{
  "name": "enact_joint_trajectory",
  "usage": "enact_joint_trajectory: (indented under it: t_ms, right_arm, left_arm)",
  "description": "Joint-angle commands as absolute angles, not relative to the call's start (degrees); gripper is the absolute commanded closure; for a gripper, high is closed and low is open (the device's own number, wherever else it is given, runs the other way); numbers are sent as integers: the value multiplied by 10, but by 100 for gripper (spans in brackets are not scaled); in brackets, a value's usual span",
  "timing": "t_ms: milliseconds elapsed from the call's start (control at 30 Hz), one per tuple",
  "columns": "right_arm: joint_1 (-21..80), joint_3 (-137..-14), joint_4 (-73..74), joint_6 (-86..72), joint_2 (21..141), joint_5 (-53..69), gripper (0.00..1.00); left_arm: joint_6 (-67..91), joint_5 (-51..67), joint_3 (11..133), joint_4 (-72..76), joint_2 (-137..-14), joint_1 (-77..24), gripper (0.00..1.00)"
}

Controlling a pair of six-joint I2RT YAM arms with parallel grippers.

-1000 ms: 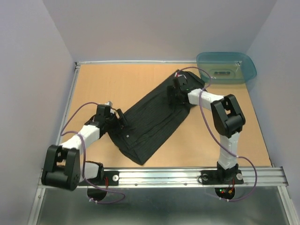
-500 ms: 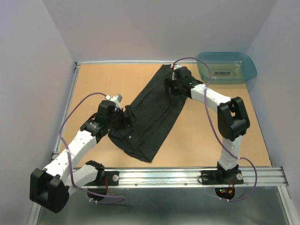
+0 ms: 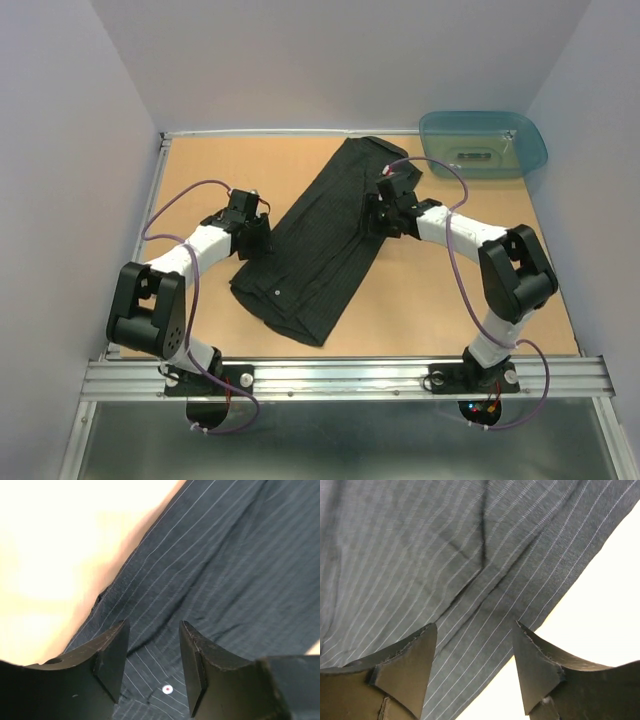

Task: Fold and stack the long sleeve shirts
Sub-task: Fold the shirt

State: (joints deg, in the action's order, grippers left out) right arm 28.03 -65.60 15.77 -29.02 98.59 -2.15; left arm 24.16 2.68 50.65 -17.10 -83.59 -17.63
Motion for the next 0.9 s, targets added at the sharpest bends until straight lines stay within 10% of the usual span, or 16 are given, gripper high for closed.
enact_joint_trajectory:
  t_ms: [0, 867]
  right_arm:
    - [283, -682, 117, -323, 1015, -44, 34]
    - [220, -829, 126, -98, 1121, -111, 25]
  left_arm:
    - [227, 18, 510, -164, -847, -178, 45]
    - [323, 168, 410, -163, -813, -366, 40]
